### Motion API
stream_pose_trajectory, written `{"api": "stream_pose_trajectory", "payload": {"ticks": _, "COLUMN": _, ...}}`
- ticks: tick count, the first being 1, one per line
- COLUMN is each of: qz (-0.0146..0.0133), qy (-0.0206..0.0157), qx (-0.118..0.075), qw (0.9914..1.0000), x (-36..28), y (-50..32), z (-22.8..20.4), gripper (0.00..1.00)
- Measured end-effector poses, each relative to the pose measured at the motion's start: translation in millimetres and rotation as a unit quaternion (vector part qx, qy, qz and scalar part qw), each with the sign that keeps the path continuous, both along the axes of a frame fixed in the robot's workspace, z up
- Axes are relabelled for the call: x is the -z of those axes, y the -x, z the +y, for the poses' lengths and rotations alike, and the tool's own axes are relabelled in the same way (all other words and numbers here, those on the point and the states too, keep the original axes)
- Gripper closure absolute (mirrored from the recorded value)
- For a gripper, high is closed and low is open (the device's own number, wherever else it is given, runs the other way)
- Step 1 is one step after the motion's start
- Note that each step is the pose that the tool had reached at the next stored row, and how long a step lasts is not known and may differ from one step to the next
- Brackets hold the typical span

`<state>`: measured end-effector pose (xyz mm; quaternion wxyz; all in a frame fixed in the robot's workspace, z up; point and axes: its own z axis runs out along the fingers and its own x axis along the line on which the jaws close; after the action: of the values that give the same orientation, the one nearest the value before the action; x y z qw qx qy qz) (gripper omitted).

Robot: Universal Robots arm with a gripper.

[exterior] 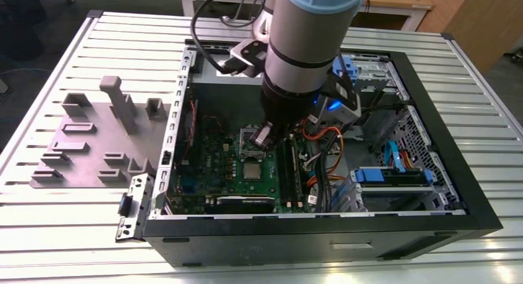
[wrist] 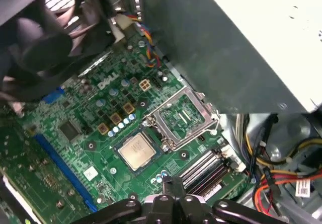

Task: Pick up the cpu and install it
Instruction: 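Close the cpu cover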

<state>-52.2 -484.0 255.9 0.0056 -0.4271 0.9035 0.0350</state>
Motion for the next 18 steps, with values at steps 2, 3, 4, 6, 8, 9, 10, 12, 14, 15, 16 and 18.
{"api": "stream_pose_trajectory", "payload": {"ticks": 2, "qz": 0.0, "qy": -0.0004, "qx": -0.01, "qw": 0.99995, "x": 0.5, "y": -0.7, "z": 0.0, "gripper": 0.89}}
{"api": "stream_pose_trajectory", "payload": {"ticks": 3, "qz": 0.0, "qy": -0.0007, "qx": -0.015, "qw": 0.99989, "x": 1.0, "y": -0.9, "z": 0.0, "gripper": 0.89}}
{"api": "stream_pose_trajectory", "payload": {"ticks": 4, "qz": 0.0, "qy": -0.001, "qx": -0.019, "qw": 0.99983, "x": 1.3, "y": -1.2, "z": 0.0, "gripper": 0.89}}
{"api": "stream_pose_trajectory", "payload": {"ticks": 6, "qz": 0.0, "qy": -0.0026, "qx": -0.023, "qw": 0.99974, "x": 1.9, "y": -2.2, "z": 0.0, "gripper": 0.89}}
{"api": "stream_pose_trajectory", "payload": {"ticks": 8, "qz": -0.0001, "qy": -0.0036, "qx": -0.032, "qw": 0.99948, "x": 2.9, "y": -3.0, "z": 0.1, "gripper": 0.89}}
{"api": "stream_pose_trajectory", "payload": {"ticks": 9, "qz": 0.0, "qy": -0.0035, "qx": -0.039, "qw": 0.99923, "x": 3.4, "y": -3.1, "z": 0.0, "gripper": 0.89}}
{"api": "stream_pose_trajectory", "payload": {"ticks": 10, "qz": 0.0, "qy": -0.0034, "qx": -0.046, "qw": 0.99894, "x": 3.7, "y": -3.2, "z": 0.0, "gripper": 0.89}}
{"api": "stream_pose_trajectory", "payload": {"ticks": 12, "qz": 0.0001, "qy": -0.0034, "qx": -0.061, "qw": 0.99814, "x": 4.3, "y": -3.3, "z": 0.0, "gripper": 0.89}}
{"api": "stream_pose_trajectory", "payload": {"ticks": 14, "qz": 0.0001, "qy": -0.0034, "qx": -0.078, "qw": 0.99691, "x": 4.8, "y": -3.3, "z": 0.0, "gripper": 0.89}}
{"api": "stream_pose_trajectory", "payload": {"ticks": 15, "qz": 0.0001, "qy": -0.0036, "qx": -0.084, "qw": 0.99646, "x": 5.1, "y": -3.6, "z": 0.0, "gripper": 0.89}}
{"api": "stream_pose_trajectory", "payload": {"ticks": 16, "qz": 0.0001, "qy": -0.0049, "qx": -0.086, "qw": 0.99632, "x": 5.3, "y": -4.2, "z": 0.0, "gripper": 0.89}}
{"api": "stream_pose_trajectory", "payload": {"ticks": 18, "qz": -0.0004, "qy": -0.0106, "qx": -0.086, "qw": 0.99624, "x": 6.1, "y": -6.2, "z": 0.9, "gripper": 0.89}}
